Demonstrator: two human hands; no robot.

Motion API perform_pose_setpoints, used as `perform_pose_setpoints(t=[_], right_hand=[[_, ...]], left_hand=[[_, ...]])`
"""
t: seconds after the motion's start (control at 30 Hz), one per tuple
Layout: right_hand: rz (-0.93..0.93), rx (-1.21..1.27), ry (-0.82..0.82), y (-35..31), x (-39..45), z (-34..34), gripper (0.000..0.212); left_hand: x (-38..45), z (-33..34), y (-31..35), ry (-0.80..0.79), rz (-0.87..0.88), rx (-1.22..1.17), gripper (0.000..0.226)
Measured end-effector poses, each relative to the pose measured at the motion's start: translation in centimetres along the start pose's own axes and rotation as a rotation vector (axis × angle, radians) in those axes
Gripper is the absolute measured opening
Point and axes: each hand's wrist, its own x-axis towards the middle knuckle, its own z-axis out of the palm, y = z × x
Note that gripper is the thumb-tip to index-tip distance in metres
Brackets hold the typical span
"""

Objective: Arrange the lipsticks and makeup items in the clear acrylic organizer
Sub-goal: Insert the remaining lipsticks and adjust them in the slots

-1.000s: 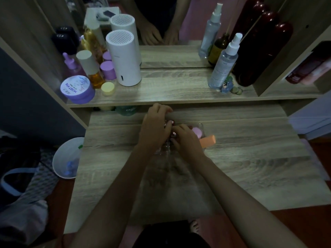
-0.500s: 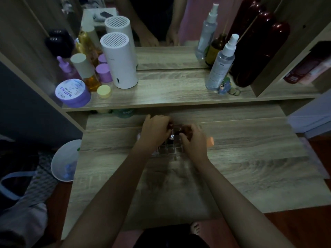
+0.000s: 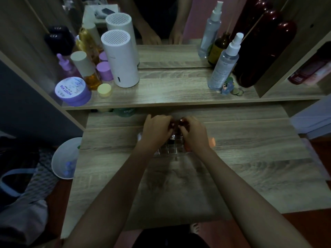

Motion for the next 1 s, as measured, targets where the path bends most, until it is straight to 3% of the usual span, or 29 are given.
perform_pose_setpoints(t=[0.23,0.37,0.47,0.57,0.63,0.8,1.0], right_hand=[[0.012,0.008,0.003,0.1,0.0,-0.4,0.022],[-0.005,0.016,0.055,0.0,-0.2,-0.9,0.025],[-0.059,0.019,0.137,-0.7,-0.7,-1.8,0.028],[-0.182,0.011,0.189,-1.7,-1.8,-2.4,0.021],[-0.219,-0.016,0.117,-2.1,-2.6,-2.0,0.015],[-0.145,-0.138,-0.191,-1.4,-3.2,0.2,0.026],[-0.125,-0.152,-0.244,-1.5,-2.3,0.5,0.018]], left_hand=[[-0.3,-0.6,-0.1,0.012,-0.009,-0.045,0.033],[-1.1,-1.2,-1.1,-0.026,-0.054,-0.176,0.051],[-1.7,-1.8,-2.2,-0.058,-0.088,-0.25,0.06],[-1.9,-2.3,-3.0,-0.055,-0.105,-0.298,0.055],[-2.0,-2.5,-3.0,-0.034,-0.102,-0.319,0.046],[-2.0,-2.2,-2.5,-0.007,-0.097,-0.325,0.026],[-2.0,-2.1,-2.5,0.057,-0.094,-0.32,0.024]])
